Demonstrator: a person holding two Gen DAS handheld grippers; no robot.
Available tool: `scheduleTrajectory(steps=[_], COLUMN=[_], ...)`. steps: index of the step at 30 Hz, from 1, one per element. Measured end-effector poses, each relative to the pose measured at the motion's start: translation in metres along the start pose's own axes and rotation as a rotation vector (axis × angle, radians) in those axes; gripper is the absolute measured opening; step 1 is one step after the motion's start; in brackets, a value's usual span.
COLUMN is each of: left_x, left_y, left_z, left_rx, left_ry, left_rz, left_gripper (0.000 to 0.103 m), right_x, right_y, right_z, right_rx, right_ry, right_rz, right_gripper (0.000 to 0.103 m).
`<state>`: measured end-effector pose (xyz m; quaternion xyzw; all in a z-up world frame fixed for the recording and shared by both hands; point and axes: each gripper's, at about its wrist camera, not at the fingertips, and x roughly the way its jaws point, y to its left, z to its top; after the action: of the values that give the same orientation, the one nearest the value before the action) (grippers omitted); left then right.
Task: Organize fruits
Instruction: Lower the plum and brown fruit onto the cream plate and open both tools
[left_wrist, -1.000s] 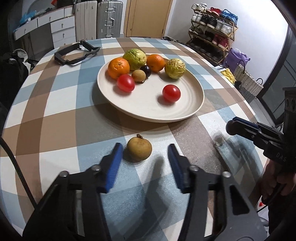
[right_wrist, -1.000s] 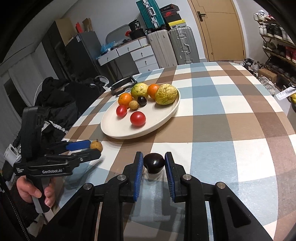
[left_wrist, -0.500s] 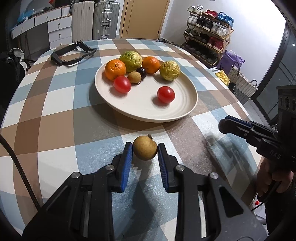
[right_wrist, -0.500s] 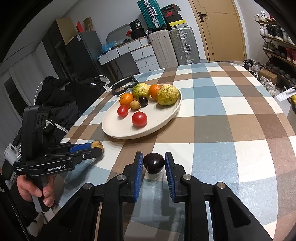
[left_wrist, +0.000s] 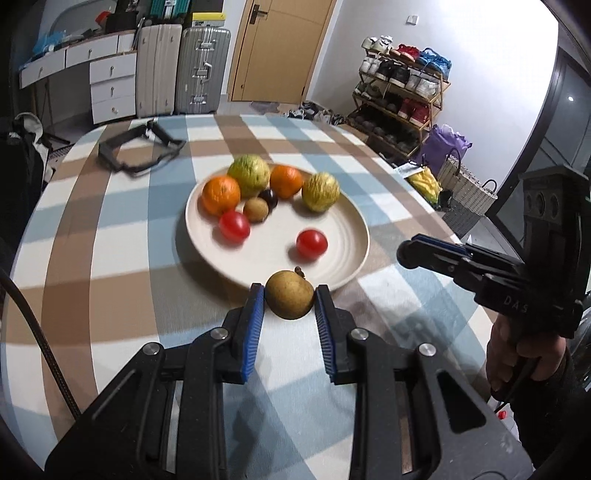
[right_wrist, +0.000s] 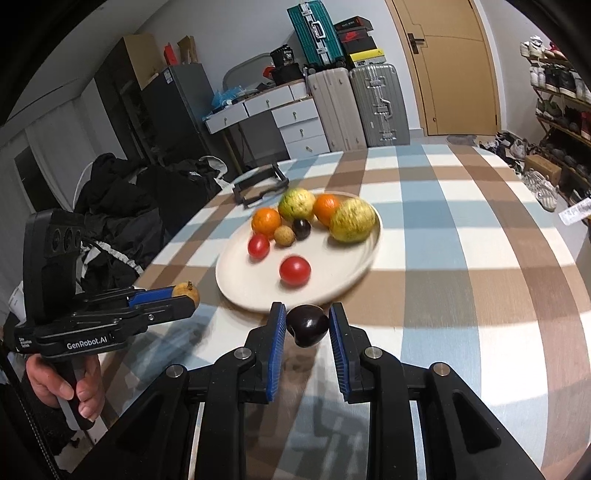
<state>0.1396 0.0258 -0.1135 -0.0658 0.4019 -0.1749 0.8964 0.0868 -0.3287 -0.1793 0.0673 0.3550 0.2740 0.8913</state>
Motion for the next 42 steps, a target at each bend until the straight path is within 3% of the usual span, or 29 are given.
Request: scheduleTrajectory(steps=[8,16,28,42], left_x=[0.023,0.068,0.113,0.124], left_y=[0.001,0.007,0.01,0.014], left_z=[0.034,0.06,0.079,0.084], left_rx=[-0.004,-0.012,-0.002,-0.014], left_ry=[-0.005,0.038,0.08,0.102], left_rz=[-0.011,-0.033,-0.059,-0.064], left_gripper=[0.025,0.025,0.025,0.025], right_x=[0.018,0.053,0.101,0.12], right_y=[0.001,-0.003,-0.012,-0.017], right_z=[0.046,0.08,0.095,0.096], right_rx=[-0.005,-0.022,-0.055,-0.054], right_ry=[-0.027,0.0,0.075,0.094], right_rz=[0.05,0.063,0.06,0.043], right_gripper=[0.025,0.025,0.025,0.026])
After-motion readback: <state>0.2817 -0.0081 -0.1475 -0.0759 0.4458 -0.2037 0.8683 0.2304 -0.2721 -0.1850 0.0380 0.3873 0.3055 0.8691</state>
